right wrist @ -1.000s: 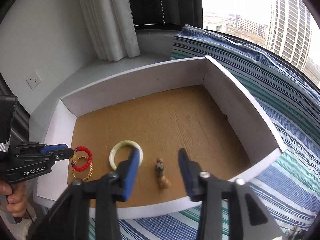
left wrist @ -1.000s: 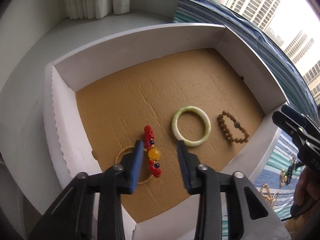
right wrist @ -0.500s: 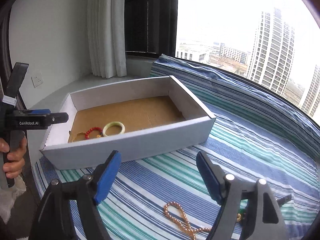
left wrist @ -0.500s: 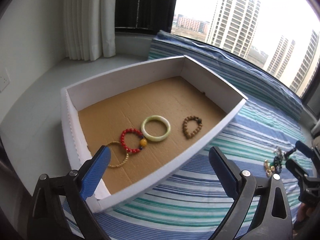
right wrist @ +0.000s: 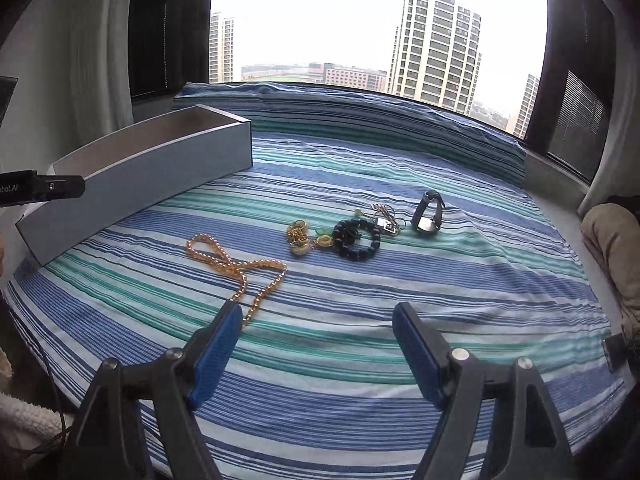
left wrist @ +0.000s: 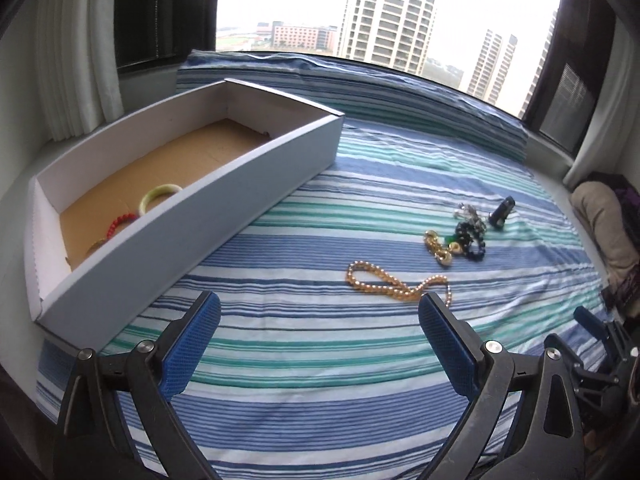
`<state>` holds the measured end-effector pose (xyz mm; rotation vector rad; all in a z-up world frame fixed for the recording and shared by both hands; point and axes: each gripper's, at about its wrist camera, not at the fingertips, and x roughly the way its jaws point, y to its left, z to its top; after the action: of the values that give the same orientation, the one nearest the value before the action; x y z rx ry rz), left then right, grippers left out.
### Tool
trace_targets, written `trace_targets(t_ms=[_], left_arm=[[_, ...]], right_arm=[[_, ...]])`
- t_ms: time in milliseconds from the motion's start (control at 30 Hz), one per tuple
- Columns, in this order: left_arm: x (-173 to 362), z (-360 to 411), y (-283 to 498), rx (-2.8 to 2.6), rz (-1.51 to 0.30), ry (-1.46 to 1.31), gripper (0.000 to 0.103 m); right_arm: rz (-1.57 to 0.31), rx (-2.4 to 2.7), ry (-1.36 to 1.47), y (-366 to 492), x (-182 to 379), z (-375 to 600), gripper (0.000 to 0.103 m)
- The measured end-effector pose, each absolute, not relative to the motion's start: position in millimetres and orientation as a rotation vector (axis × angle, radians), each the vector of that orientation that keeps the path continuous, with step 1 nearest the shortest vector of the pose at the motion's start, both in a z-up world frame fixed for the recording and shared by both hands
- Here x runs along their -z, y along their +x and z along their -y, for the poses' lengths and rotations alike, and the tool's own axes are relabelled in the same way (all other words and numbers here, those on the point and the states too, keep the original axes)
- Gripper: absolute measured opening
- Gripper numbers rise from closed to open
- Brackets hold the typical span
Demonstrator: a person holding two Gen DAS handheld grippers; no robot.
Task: Organize jewelry
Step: 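Withdraw both tools from the box back over the bed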
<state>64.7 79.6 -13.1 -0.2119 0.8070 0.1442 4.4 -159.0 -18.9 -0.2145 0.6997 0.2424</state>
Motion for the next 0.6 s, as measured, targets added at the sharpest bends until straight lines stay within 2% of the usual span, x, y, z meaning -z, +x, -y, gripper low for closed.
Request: trace_targets(t_ms=[233, 600], left_arm=[[8.7, -48.5, 51.9, -0.117, -0.793, -0.103, 0.099], [22.3, -37.9, 49.4, -0.087, -0.835, -0.105, 0.099]], right_arm=[[-0.723, -0.240, -0.155, -7.0, 30.6, 172.8, 0.079], [-0.731, -0.291, -0.173, -17.5, 26.7, 159.5, 0.079]])
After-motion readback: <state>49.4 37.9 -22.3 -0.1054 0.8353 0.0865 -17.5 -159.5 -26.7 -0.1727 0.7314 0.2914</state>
